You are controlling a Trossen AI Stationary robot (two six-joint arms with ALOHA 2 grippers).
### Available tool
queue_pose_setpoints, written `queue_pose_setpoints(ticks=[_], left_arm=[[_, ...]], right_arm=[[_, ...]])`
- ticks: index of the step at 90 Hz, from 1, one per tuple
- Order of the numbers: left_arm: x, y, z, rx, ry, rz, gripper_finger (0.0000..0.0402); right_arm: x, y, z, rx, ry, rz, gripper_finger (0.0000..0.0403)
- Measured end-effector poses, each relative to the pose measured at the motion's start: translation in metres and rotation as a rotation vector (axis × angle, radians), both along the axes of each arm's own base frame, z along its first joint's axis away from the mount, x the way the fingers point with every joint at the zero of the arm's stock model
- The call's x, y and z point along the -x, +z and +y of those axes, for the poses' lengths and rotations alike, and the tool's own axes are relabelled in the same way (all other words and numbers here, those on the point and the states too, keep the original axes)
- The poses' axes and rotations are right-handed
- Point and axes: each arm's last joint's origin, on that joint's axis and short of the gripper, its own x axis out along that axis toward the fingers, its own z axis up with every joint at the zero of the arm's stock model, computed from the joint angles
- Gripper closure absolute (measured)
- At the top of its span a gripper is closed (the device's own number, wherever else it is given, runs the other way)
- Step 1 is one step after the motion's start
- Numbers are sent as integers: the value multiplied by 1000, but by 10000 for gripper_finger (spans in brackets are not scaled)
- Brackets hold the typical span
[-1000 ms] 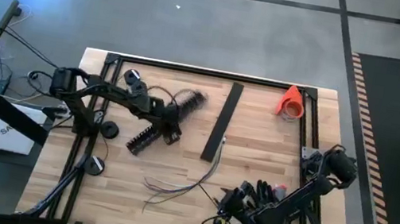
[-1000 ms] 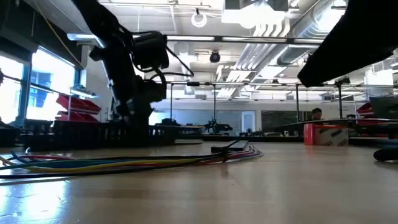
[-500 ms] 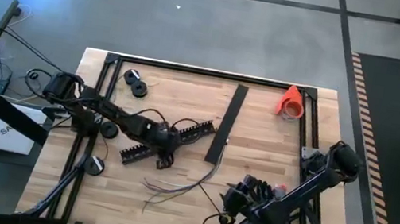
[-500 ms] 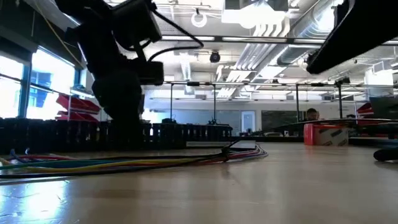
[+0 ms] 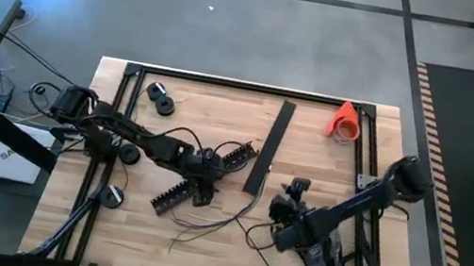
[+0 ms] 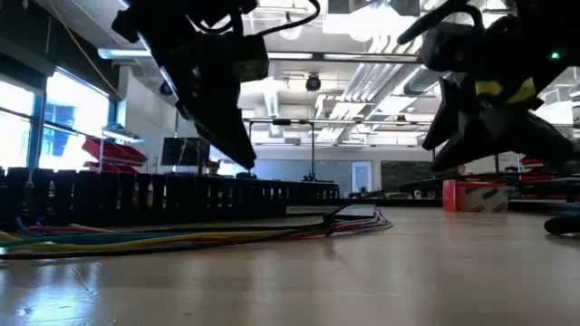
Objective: Ziptie cables
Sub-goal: Put the cable wires to the black cable duct
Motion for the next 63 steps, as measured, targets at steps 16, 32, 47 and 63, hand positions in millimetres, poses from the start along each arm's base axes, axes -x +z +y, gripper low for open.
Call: queue_pose_setpoints(ticks=[16,32,47,63], left_arm=[[-1,1,-4,43,47,-18,227],[2,2,-20,74,81,-31,228],[4,2,-45,129,103,-68,228],[0,2,-73,182,161,-199,228]], right_arm=[[0,-6,-33,-385,203,-90,222],[-12,-13,-47,-598,421,-236,222],[-28,-24,-30,-553,541,-194,222],[-51,-26,-2,-540,464,-159,222]])
